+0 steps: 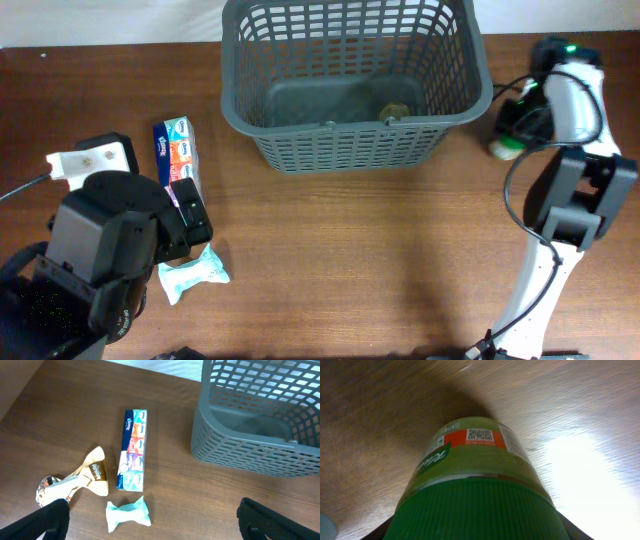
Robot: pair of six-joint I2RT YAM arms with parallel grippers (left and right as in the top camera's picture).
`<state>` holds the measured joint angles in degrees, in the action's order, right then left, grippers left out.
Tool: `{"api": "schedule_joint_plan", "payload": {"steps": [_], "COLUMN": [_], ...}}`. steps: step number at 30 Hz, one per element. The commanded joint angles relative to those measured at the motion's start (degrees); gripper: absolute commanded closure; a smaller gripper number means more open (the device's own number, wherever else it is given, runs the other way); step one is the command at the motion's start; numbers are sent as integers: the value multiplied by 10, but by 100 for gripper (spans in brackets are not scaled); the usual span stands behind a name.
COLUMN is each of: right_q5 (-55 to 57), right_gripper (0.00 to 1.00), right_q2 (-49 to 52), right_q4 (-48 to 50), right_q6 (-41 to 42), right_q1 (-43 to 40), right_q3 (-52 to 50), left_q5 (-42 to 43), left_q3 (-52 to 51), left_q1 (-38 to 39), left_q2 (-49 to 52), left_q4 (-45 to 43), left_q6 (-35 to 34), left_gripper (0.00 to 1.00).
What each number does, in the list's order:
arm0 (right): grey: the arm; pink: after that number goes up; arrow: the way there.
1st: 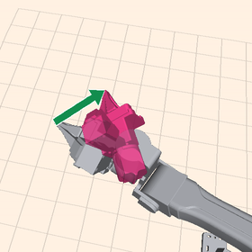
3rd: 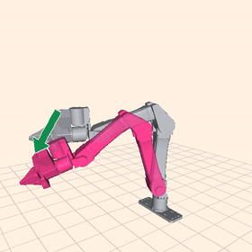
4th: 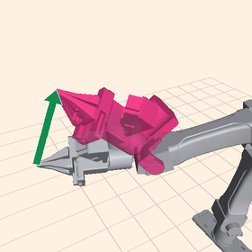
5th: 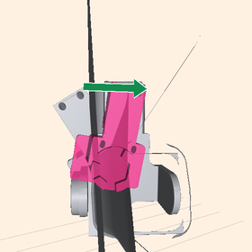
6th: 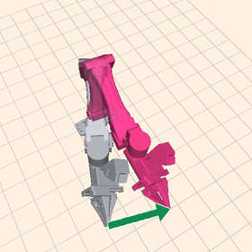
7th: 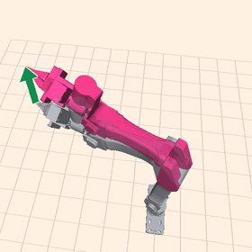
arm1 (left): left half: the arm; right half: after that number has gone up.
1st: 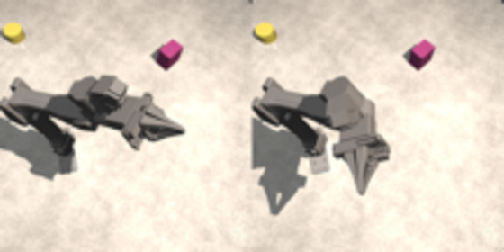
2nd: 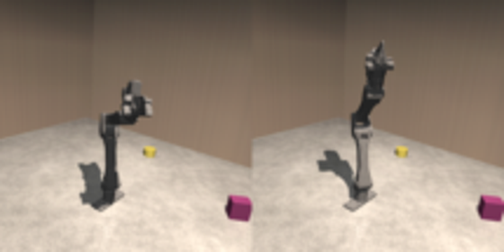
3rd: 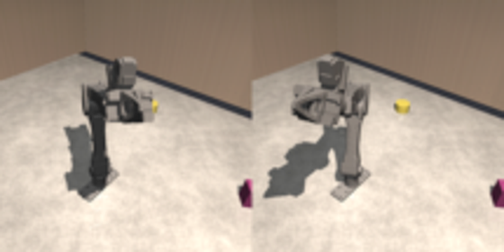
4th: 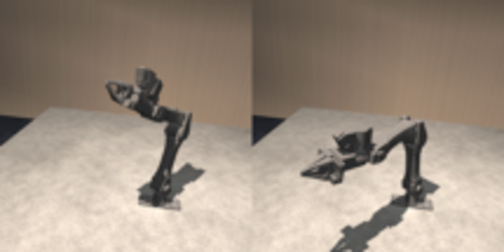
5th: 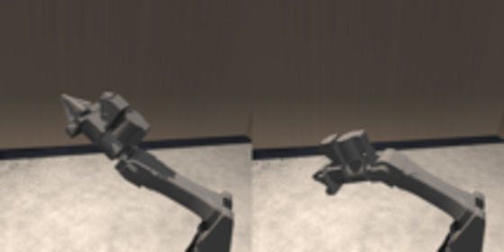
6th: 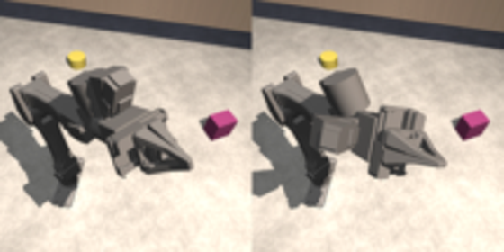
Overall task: Pack container
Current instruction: 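Lift the green jar and carry it over the basket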
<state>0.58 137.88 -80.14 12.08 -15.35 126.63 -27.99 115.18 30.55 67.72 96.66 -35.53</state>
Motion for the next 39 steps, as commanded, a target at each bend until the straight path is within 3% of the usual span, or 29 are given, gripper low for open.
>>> {"api": "schedule_joint_plan", "payload": {"steps": [1,10,16,24,32,39], "right_q5": [1,-16,-150,-193,-203,-131], "right_gripper": [96,96,96,96,96,96], "right_q2": [-12,-15,-48,-132,-151,-130], "right_q4": [-26,-157,-172,-165,-156,-136], "right_q6": [11,11,10,32,-3,-13], "right_q1": [-33,-69,-62,-11,129,247], "right_q3": [92,375,528,533,532,515], "left_q5": [2,2,2,2,2,2], "left_q3": [-1,-1,-1,-1,-1,-1], "left_q1": [-3,-3,-3,-3,-3,-3], "left_q2": [1,1,1,1,1,1], "left_q4": [0,0,0,0,0,0], "left_q6": [9,9,9,9,9,9], "left_gripper": [0,0,0,0,0,0]}}
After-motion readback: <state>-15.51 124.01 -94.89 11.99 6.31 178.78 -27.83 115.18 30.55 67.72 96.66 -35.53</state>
